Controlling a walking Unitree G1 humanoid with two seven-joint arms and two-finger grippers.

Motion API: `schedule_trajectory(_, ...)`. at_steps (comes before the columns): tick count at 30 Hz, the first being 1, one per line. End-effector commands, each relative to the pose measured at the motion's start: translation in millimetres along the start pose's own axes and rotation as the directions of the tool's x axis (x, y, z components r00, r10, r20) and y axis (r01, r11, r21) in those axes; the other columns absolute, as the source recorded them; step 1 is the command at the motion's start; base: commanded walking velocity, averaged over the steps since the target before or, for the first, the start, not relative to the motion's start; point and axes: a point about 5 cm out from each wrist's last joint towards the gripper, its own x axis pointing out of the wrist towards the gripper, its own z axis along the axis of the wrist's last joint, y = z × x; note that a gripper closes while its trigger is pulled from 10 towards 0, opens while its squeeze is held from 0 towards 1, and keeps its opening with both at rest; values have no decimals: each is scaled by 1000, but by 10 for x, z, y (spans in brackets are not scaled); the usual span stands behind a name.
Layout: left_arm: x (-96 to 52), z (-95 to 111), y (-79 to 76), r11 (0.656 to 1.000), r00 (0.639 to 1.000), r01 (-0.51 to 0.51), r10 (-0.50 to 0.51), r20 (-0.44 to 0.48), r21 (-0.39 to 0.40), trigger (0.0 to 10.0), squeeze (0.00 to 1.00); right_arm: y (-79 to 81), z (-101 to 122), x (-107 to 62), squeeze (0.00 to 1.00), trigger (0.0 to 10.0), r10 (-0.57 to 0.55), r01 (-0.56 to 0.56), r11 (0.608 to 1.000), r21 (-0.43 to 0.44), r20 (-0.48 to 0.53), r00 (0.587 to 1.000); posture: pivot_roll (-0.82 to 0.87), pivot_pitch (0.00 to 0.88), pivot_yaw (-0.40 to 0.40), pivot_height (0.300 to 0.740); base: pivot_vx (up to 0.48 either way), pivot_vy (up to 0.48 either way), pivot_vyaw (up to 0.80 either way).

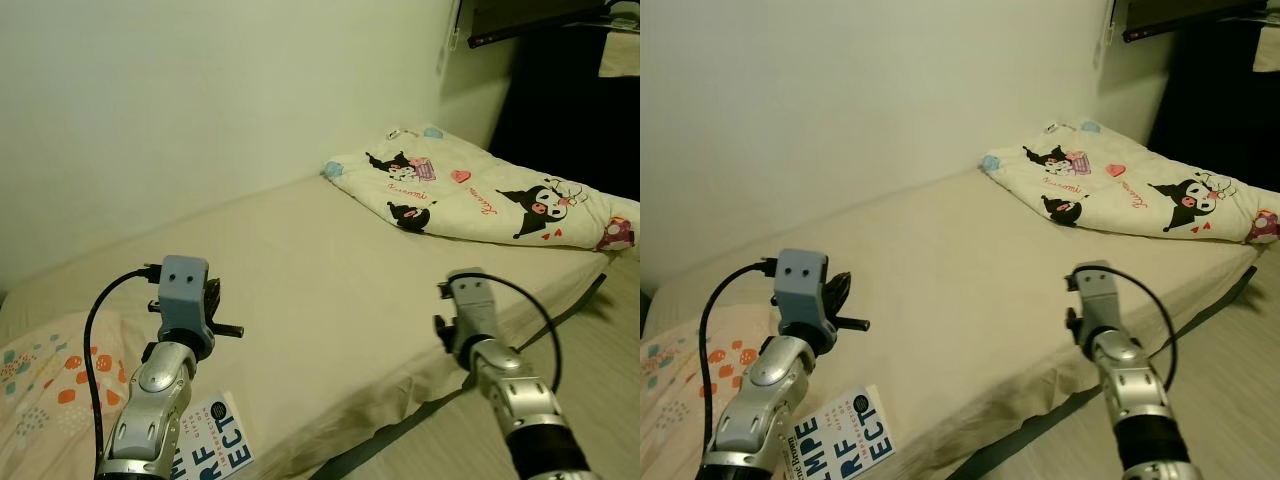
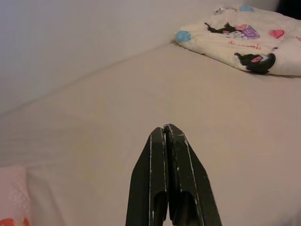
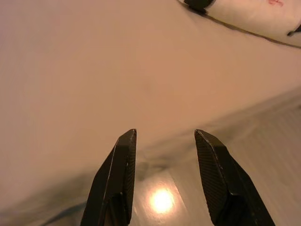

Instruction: Clean up the room

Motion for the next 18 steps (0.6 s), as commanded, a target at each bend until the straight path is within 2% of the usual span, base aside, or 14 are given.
schedule_trajectory(1,-33,-154,98,998,995,-63,65,-80,24,10000,0,143,68,-30,0,10000,18,-19,999,28,62,998,-81,45,17,732,0,0,0)
schedule_trajectory(2,-33,-154,98,998,995,-63,65,-80,24,10000,0,143,68,-30,0,10000,18,-19,999,28,62,998,-81,45,17,732,0,0,0)
schedule_trajectory(5,-67,-247,158,994,988,-100,105,-113,44,10000,0,330,100,-64,0,10000,31,-39,997,65,123,992,-84,45,40,732,0,0,0)
schedule_trajectory(6,-67,-247,158,994,988,-100,105,-113,44,10000,0,330,100,-64,0,10000,31,-39,997,65,123,992,-84,45,40,732,0,0,0)
schedule_trajectory(9,-84,-265,242,988,983,-144,149,-108,53,10000,0,512,110,-85,0,10000,63,-69,997,29,178,982,-69,43,24,732,0,0,0)
schedule_trajectory(12,-84,-262,259,986,981,-158,162,-106,50,10000,0,537,107,-85,0,10000,74,-78,997,18,184,980,-69,43,24,732,0,0,0)
schedule_trajectory(15,-96,-239,307,978,972,-209,209,-106,7,10000,0,596,193,-86,0,10000,97,-104,994,22,219,971,-70,43,13,732,0,0,0)
schedule_trajectory(18,-102,-243,290,976,971,-212,204,-126,-55,10000,0,629,276,-94,0,10000,117,-127,992,23,258,959,-66,41,16,732,0,0,0)
